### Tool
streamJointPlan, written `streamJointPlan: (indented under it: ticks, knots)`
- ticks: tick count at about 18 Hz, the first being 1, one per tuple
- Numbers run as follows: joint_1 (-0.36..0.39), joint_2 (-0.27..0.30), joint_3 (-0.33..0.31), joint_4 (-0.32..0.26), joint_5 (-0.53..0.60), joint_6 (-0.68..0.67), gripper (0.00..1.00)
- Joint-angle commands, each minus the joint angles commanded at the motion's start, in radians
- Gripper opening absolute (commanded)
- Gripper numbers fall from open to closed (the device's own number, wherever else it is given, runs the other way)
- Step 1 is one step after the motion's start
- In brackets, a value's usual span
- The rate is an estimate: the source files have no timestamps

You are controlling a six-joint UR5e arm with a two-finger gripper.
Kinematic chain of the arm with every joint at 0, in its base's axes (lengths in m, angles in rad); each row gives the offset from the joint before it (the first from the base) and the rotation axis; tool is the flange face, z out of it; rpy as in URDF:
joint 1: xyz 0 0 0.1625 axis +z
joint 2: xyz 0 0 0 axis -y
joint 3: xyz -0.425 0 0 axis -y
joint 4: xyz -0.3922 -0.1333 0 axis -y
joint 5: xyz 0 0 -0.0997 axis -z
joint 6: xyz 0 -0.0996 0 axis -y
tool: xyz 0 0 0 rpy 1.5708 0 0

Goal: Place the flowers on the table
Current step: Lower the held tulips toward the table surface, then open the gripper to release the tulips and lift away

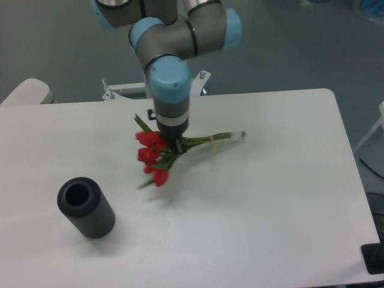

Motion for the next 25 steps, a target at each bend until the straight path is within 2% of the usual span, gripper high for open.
streamJointPlan:
  ticks: [3,5,9,14,20,25]
  knots:
    - [-0.012,0.000,-0.029,0.022,0.002,-0.002,0.57]
    - [-0.012,-0.002,-0.031,0.020,0.002,-0.009,1.00]
    - [-0.005,-0.008,-0.017,0.025,0.002,-0.012,1.00]
    - [0.093,-0.024,0.014,0.114,0.000,0.006,1.00]
    - [0.139,-0.133,0.220,0.095,-0.003,0.000,1.00]
    - [0.164,-0.228,0.303,0.094,0.002,-0.009,1.00]
